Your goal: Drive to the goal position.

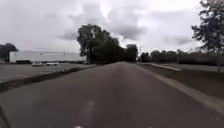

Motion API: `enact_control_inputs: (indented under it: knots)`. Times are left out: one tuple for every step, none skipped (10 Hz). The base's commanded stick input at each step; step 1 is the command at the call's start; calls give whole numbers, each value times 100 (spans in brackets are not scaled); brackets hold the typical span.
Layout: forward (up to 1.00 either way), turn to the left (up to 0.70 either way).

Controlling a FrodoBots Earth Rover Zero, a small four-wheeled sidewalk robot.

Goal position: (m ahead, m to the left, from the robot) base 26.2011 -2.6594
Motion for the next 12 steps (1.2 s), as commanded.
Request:
enact_control_inputs:
  knots:
    - [100, -14]
    - [100, -12]
    - [100, -10]
    - [100, -8]
    - [100, -7]
    - [100, -7]
    - [100, -7]
    - [100, -7]
    - [100, -7]
    - [100, -4]
    - [100, -4]
    - [100, -4]
